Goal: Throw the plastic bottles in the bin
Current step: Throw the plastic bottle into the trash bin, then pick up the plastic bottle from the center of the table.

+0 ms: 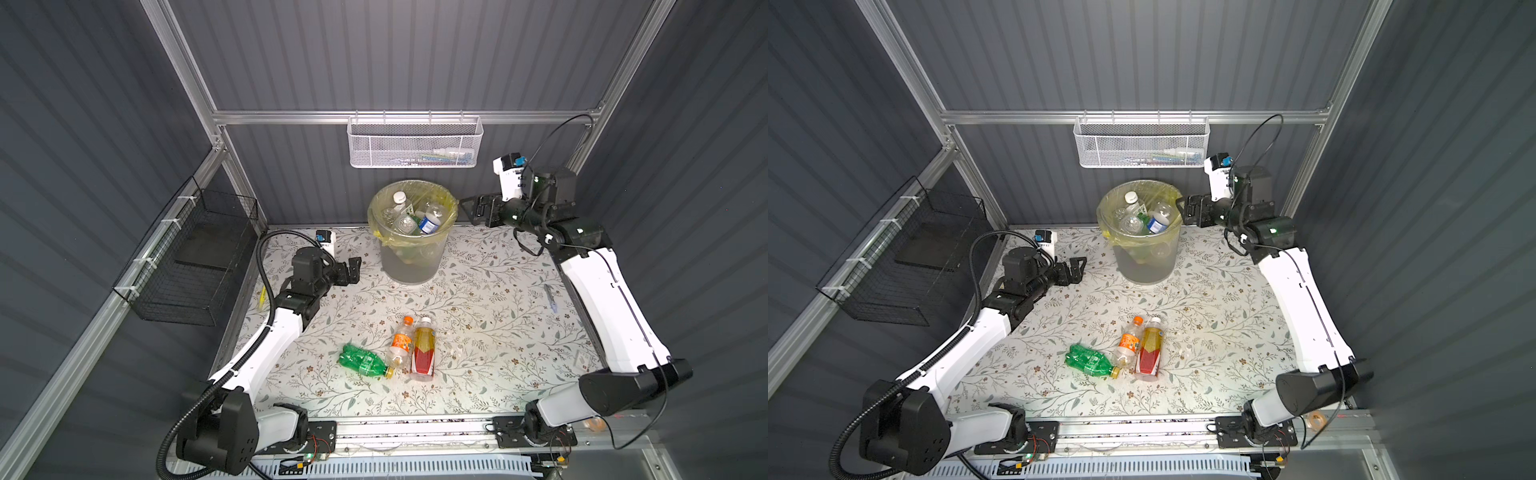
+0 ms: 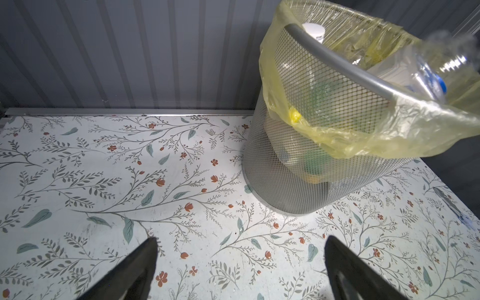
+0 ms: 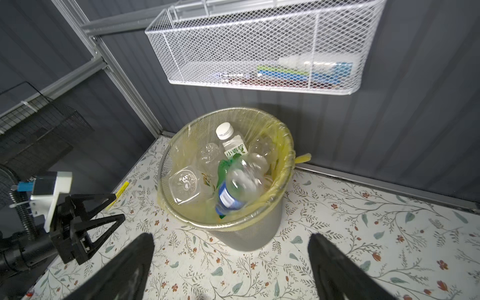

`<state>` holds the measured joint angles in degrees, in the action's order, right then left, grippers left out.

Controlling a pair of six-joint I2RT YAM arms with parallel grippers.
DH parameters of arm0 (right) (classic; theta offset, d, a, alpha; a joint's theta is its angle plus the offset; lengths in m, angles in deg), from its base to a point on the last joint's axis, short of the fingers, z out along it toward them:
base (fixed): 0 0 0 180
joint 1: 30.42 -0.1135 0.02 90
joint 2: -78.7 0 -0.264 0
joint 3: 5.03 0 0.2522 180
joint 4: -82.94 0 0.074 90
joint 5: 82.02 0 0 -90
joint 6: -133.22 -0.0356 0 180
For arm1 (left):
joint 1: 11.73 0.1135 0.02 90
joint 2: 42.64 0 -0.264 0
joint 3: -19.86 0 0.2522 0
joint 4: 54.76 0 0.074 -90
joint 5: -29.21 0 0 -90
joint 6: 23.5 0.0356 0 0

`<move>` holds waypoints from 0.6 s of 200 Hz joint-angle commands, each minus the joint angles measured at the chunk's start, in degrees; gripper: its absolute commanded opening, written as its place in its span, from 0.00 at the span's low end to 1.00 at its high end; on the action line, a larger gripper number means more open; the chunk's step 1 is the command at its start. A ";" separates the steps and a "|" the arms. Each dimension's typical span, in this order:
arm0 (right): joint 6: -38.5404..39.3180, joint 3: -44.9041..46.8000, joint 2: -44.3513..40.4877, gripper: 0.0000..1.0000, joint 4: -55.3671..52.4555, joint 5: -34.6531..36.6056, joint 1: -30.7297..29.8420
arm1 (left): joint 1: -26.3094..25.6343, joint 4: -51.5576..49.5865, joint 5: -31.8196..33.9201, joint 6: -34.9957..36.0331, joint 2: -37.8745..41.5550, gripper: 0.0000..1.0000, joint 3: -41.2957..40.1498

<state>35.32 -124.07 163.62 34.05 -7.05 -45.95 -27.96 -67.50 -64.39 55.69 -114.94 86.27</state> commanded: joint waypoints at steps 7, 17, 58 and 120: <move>-1.95 3.57 -0.61 0.94 1.56 0.26 0.89 | -0.03 0.04 -1.30 -0.22 -1.20 1.00 1.51; -1.95 3.91 -0.40 0.94 1.05 0.03 0.85 | -0.03 -0.28 -1.82 -0.18 -1.69 1.00 2.28; 1.26 5.08 2.41 0.90 -3.96 2.43 -0.97 | -0.12 -0.36 -2.32 -0.53 -2.74 0.99 4.34; -5.82 20.47 -0.69 0.89 1.48 3.84 -1.70 | -1.82 0.45 -3.10 -2.46 -7.69 0.97 11.31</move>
<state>34.16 -108.26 164.98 32.43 -3.40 -47.61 -28.44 -67.74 -66.00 54.44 -120.14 94.03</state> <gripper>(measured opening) 0.896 0.976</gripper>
